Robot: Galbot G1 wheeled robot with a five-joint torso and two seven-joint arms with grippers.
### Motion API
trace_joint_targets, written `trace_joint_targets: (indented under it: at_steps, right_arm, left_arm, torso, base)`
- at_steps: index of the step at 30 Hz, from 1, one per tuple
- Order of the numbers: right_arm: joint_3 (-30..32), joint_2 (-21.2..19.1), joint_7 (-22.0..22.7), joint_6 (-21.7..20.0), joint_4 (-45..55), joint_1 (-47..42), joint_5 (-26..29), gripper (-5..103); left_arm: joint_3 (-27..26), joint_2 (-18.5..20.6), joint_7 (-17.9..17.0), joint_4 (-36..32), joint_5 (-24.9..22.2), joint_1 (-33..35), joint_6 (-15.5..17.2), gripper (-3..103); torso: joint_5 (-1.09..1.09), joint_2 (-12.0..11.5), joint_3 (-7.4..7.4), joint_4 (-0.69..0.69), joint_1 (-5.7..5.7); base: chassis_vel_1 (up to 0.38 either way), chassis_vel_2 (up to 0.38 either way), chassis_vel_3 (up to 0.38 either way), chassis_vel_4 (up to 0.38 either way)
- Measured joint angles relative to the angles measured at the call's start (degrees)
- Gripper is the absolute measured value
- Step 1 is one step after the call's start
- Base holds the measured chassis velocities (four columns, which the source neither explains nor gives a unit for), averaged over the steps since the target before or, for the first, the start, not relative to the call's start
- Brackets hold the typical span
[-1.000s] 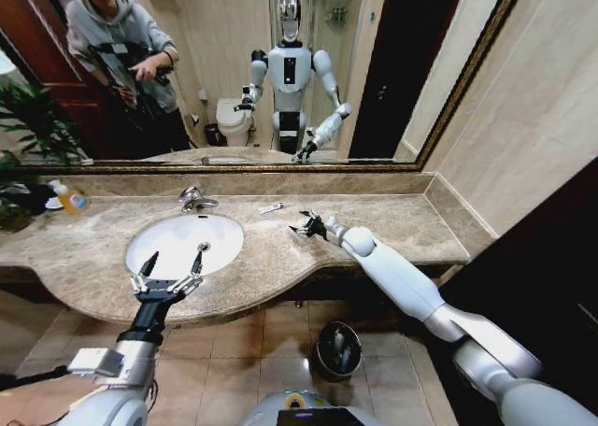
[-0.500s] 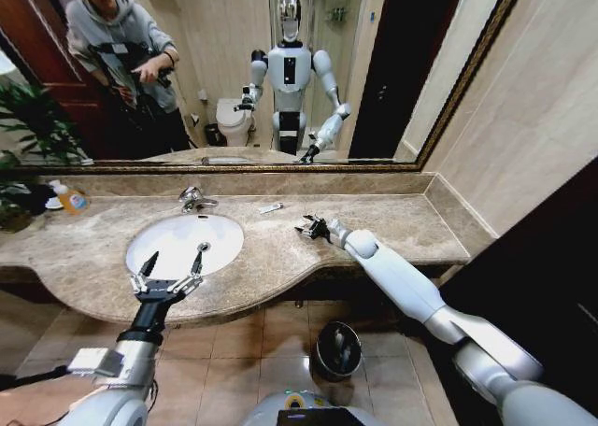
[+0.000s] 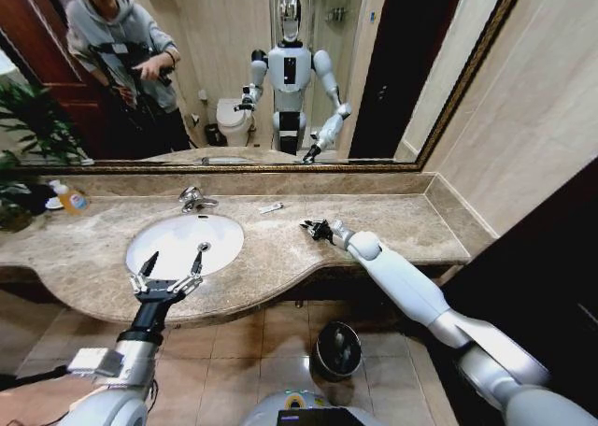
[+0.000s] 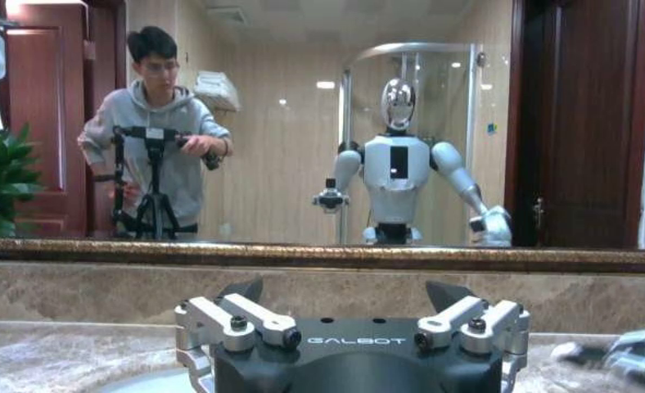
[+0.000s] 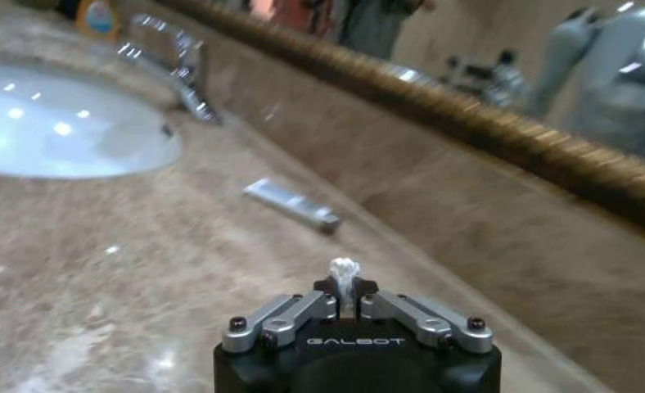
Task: Pick up the trash from the sink and place it in the trash bin.
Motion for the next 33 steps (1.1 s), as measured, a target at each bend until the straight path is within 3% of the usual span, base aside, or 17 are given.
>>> trace_joint_targets:
  at_steps: [3, 5, 6, 8, 9, 10, 11, 12, 15, 19, 23, 24, 28, 33]
  right_arm:
    - [5.47, -3.49, -0.53, 0.14, 4.69, -3.35, 0.61, 7]
    - [13.2, -8.62, -1.21, 0.33, 11.03, -9.74, 2.08, 7]
    - [13.2, -8.62, -1.21, 0.33, 11.03, -9.74, 2.08, 7]
    - [19.56, -13.37, -1.37, 1.64, 17.17, -18.75, 4.15, 7]
    - [22.75, -14.61, -1.3, 2.5, 19.75, -23.06, 4.81, 7]
    - [26.91, -15.34, -1.2, 3.57, 22.25, -27.64, 5.18, 7]
    - [26.91, -15.34, -1.2, 3.57, 22.25, -27.64, 5.18, 7]
    - [31.57, -15.59, -1.18, 5.1, 24.73, -32.84, 5.26, 7]
    - [41.73, -12.96, -1.57, 10.56, 30.64, -48.55, 3.38, 7]
    - [46.43, -9.77, -1.51, 14.04, 33.05, -56.04, 1.63, 7]
    - [51.29, -2.55, -1.03, 21.55, 34.3, -67.98, 0.48, 7]
    - [51.29, -2.55, -1.03, 21.55, 34.3, -67.98, 0.48, 7]
    - [47.85, 1.57, -0.89, 27.85, 28.16, -72.25, -1.44, 7]
    - [38.61, 5.67, 0.17, 27.99, 14.45, -66.96, -7.21, 7]
  left_arm:
    - [0.0, 0.0, -0.01, 0.0, 0.0, 0.0, 0.0, 100]
    - [-0.01, -0.01, -0.03, 0.0, 0.0, 0.01, 0.0, 100]
    - [-0.01, -0.01, -0.03, 0.0, 0.0, 0.01, 0.0, 100]
    - [0.0, 0.01, 0.02, 0.0, 0.0, 0.0, 0.0, 100]
    - [0.0, -0.01, 0.02, 0.0, 0.0, 0.0, 0.0, 100]
    - [0.0, 0.0, -0.01, 0.0, 0.0, 0.0, 0.0, 100]
    - [0.0, 0.0, -0.01, 0.0, 0.0, 0.0, 0.0, 100]
    - [0.0, 0.0, 0.0, 0.0, 0.0, 0.0, 0.0, 100]
    - [0.0, -0.01, 0.0, 0.0, 0.0, 0.0, 0.0, 100]
    - [0.0, 0.0, -0.01, 0.0, 0.0, 0.0, 0.0, 100]
    - [-0.01, -0.01, -0.01, 0.0, 0.0, 0.0, 0.0, 100]
    - [-0.01, -0.01, -0.01, 0.0, 0.0, 0.0, 0.0, 100]
    - [0.0, 0.0, -0.01, 0.0, 0.0, 0.0, 0.0, 100]
    - [0.0, 0.0, -0.01, 0.0, 0.0, 0.0, 0.0, 100]
  torso:
    - [0.02, 0.0, 0.0, 0.01, 0.0]
    - [-0.02, 0.0, 0.0, 0.0, 0.0]
    - [-0.02, 0.0, 0.0, 0.0, 0.0]
    - [0.0, 0.01, -0.01, -0.06, 0.0]
    - [0.02, 0.0, -0.01, -0.03, -0.01]
    - [0.04, 0.0, -0.01, -0.04, -0.01]
    - [0.04, 0.0, -0.01, -0.04, -0.01]
    - [-0.05, 0.01, -0.01, -0.02, -0.01]
    - [0.04, 0.01, -0.01, -0.04, -0.01]
    - [-0.04, 0.01, -0.02, -0.03, -0.02]
    - [-0.02, 0.01, -0.01, -0.02, -0.01]
    - [-0.02, 0.01, -0.01, -0.02, -0.01]
    - [-0.05, 0.01, -0.01, -0.03, -0.02]
    - [-0.01, 0.01, 0.0, -0.05, -0.01]
  base:
    - [0.0, 0.0, 0.0, 0.0]
    - [0.0, 0.0, 0.0, 0.0]
    - [0.0, 0.0, 0.0, 0.0]
    - [0.0, 0.0, 0.0, 0.0]
    - [0.0, 0.0, 0.0, 0.0]
    - [0.0, 0.0, 0.0, 0.0]
    - [0.0, 0.0, 0.0, 0.0]
    - [0.0, 0.0, 0.0, 0.0]
    - [0.0, 0.0, 0.0, 0.0]
    - [0.0, 0.0, 0.0, 0.0]
    - [0.0, 0.0, 0.0, 0.0]
    - [0.0, 0.0, 0.0, 0.0]
    - [0.0, 0.0, 0.0, 0.0]
    - [0.0, 0.0, 0.0, 0.0]
